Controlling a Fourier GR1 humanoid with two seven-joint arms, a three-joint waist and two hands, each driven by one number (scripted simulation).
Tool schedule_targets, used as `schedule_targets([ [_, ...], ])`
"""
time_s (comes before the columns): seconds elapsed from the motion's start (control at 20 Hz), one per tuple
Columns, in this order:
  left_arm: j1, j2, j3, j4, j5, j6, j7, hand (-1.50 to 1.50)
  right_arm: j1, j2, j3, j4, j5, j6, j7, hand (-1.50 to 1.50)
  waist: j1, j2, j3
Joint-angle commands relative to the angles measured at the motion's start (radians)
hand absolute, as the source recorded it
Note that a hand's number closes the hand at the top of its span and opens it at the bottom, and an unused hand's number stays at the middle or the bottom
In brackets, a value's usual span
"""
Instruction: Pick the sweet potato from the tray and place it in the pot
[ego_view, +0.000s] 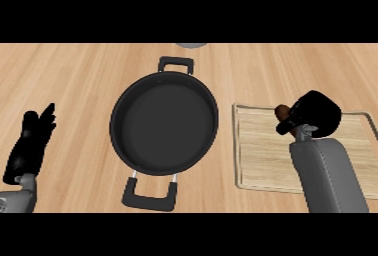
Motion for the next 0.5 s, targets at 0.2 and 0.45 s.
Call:
schedule_targets([
  [0.2,0.018,-0.013,-0.009,0.016,-0.027,0.021,-0.014,0.0,0.191,-0.119,0.253,-0.164,-0.135,0.125,-0.572,1.5,-0.031,-0.008,0.001],
  [0.45,0.001,0.004,0.025,0.0,0.002,0.0,0.008,0.0,0.355,-0.322,0.172,-0.45,-0.156,0.054,-0.712,1.5,-0.037,-0.007,0.0],
])
